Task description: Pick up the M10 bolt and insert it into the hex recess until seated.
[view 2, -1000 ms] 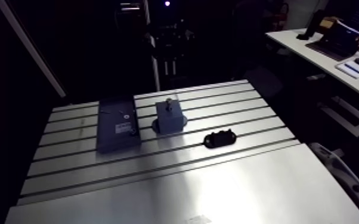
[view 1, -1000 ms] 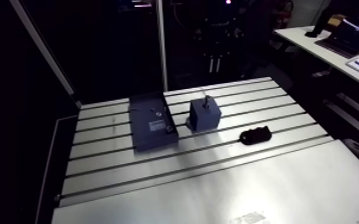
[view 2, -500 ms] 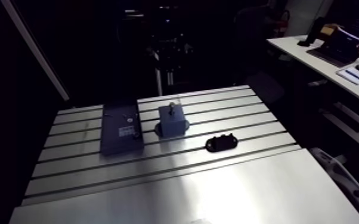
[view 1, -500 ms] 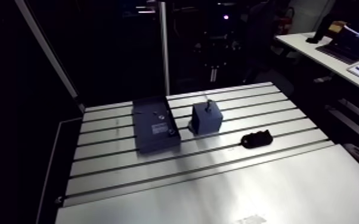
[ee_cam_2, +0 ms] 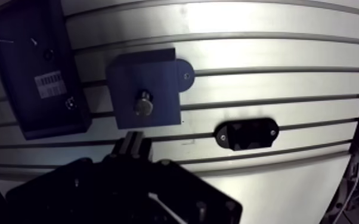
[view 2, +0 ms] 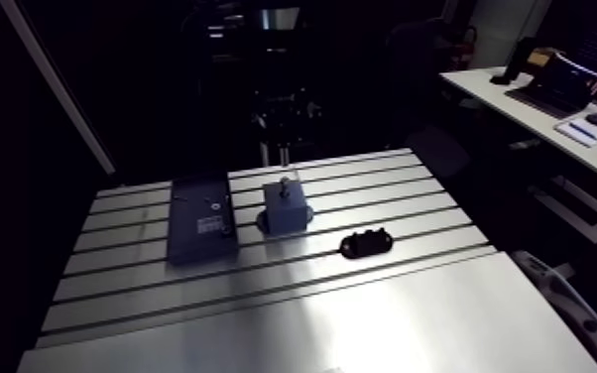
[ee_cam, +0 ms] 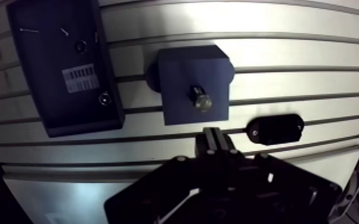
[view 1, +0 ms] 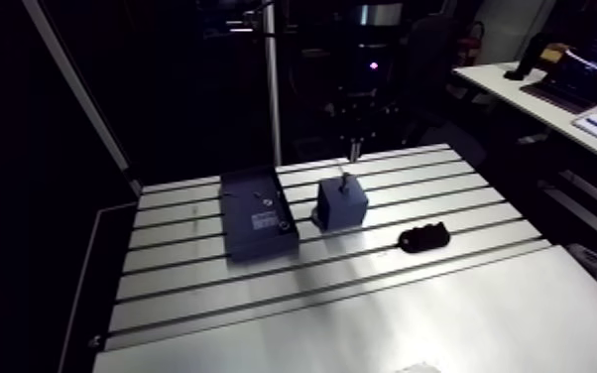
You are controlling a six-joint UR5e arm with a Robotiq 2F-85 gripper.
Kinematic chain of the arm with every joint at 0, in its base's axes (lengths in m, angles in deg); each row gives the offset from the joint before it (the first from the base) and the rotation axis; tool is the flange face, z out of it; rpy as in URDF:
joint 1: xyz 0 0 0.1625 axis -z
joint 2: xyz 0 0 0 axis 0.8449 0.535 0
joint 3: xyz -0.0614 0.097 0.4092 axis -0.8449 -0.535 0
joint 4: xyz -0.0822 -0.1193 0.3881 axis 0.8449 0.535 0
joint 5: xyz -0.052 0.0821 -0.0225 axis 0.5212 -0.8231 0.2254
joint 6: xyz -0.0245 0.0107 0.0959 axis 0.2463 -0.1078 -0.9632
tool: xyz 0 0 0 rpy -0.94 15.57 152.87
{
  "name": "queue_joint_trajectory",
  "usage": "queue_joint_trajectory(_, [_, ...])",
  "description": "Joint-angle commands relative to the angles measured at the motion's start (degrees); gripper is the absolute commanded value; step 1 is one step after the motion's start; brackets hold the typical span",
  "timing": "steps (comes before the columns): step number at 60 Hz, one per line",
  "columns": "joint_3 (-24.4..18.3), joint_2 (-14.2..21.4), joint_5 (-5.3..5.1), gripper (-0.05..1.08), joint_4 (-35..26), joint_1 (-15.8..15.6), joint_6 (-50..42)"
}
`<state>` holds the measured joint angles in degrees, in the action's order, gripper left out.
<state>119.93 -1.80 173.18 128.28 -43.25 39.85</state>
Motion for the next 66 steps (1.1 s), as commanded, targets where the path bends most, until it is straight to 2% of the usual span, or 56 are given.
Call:
queue_joint_trajectory(1, [1.75,0.11,0.06,1.08,2.17,0.09,0.24])
queue_joint_trajectory(21, [2.9,0.2,-0.21,1.08,2.44,0.01,0.24])
queue_joint_trajectory(33, [3.77,0.04,-0.38,1.08,6.1,0.01,0.41])
queue_joint_trajectory(66, [3.97,-0.67,-0.37,1.08,6.48,-0.17,0.58])
